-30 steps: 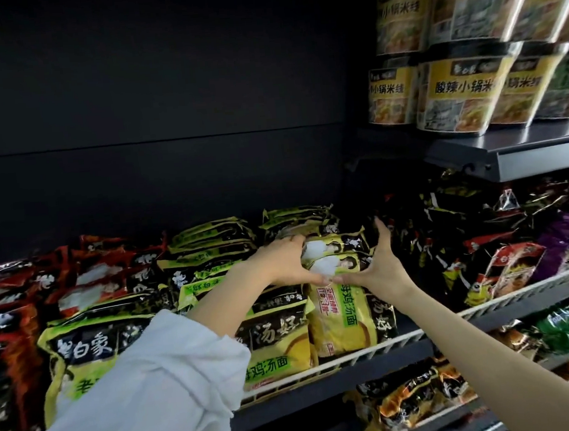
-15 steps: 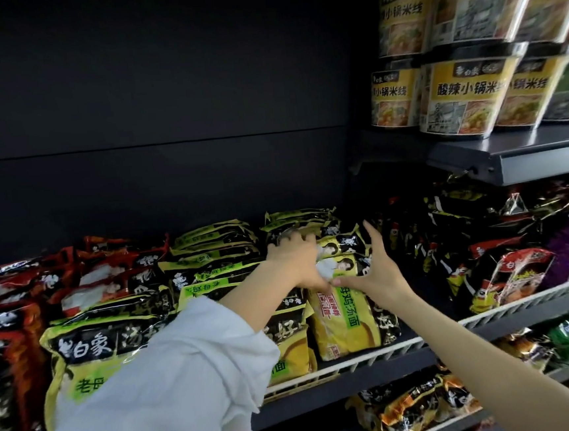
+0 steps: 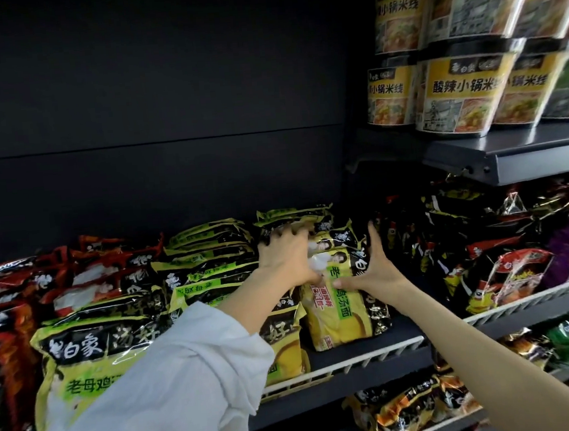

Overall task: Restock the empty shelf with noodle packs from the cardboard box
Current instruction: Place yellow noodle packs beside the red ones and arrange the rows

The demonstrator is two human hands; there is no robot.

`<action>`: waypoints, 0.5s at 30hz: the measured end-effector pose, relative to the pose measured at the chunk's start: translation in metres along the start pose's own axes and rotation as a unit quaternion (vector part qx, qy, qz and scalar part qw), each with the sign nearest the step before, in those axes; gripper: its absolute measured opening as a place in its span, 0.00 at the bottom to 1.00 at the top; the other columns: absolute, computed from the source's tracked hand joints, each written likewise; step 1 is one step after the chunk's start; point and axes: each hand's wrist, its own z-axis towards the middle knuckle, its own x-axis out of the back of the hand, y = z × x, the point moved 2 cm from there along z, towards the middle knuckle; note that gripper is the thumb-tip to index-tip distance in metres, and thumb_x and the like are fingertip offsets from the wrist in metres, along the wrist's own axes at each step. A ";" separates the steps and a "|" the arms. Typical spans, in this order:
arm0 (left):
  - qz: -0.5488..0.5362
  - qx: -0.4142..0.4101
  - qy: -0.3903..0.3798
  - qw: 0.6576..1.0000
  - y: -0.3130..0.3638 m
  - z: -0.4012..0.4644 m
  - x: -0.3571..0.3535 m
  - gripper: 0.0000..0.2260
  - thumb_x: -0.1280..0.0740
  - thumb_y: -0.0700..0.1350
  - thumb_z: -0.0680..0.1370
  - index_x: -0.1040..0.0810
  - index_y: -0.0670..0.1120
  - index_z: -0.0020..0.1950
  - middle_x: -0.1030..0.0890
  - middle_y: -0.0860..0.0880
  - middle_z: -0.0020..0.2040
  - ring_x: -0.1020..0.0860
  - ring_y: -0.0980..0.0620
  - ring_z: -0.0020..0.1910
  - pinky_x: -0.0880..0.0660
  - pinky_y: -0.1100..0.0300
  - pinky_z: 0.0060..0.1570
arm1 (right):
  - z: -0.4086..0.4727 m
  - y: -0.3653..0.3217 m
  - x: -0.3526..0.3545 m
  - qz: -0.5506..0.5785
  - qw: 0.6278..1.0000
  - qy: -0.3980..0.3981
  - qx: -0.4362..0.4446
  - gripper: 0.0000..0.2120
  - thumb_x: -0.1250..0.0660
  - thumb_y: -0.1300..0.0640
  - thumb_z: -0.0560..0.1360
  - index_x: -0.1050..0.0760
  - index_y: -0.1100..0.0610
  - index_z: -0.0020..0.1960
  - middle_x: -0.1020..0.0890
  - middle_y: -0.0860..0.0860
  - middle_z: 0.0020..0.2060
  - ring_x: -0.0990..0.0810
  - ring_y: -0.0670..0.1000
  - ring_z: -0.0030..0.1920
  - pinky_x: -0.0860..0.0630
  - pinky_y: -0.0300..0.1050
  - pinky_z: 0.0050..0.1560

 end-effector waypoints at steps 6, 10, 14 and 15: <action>-0.175 0.022 0.007 0.984 -0.019 0.002 0.006 0.30 0.39 0.59 0.76 0.40 0.48 0.75 0.32 0.44 0.71 0.33 0.43 0.69 0.33 0.45 0.67 | -0.006 0.014 0.002 -0.066 0.996 -0.022 -0.064 0.48 0.18 0.56 0.59 0.40 0.53 0.72 0.25 0.47 0.61 0.29 0.51 0.67 0.33 0.42 0.65; -0.203 0.007 -0.026 0.979 -0.034 -0.008 0.010 0.18 0.49 0.45 0.83 0.30 0.42 0.69 0.28 0.42 0.68 0.28 0.45 0.65 0.31 0.56 0.61 | -0.002 -0.012 0.008 -0.159 0.987 -0.012 -0.006 0.52 0.19 0.57 0.62 0.48 0.58 0.76 0.33 0.53 0.70 0.36 0.54 0.72 0.40 0.41 0.68; -0.226 0.003 -0.015 0.974 -0.033 -0.010 0.014 0.18 0.51 0.42 0.83 0.27 0.39 0.66 0.25 0.40 0.63 0.26 0.43 0.60 0.32 0.58 0.50 | 0.006 -0.031 0.010 -0.304 0.951 -0.027 0.045 0.55 0.19 0.54 0.61 0.51 0.51 0.77 0.37 0.56 0.72 0.36 0.57 0.71 0.34 0.53 0.69; -0.231 0.005 -0.013 0.973 -0.033 -0.009 0.013 0.17 0.50 0.42 0.83 0.26 0.39 0.64 0.24 0.40 0.61 0.26 0.43 0.58 0.32 0.57 0.49 | 0.006 -0.035 0.010 -0.348 0.935 -0.038 0.050 0.55 0.20 0.54 0.62 0.52 0.50 0.77 0.38 0.55 0.73 0.37 0.57 0.72 0.33 0.55 0.68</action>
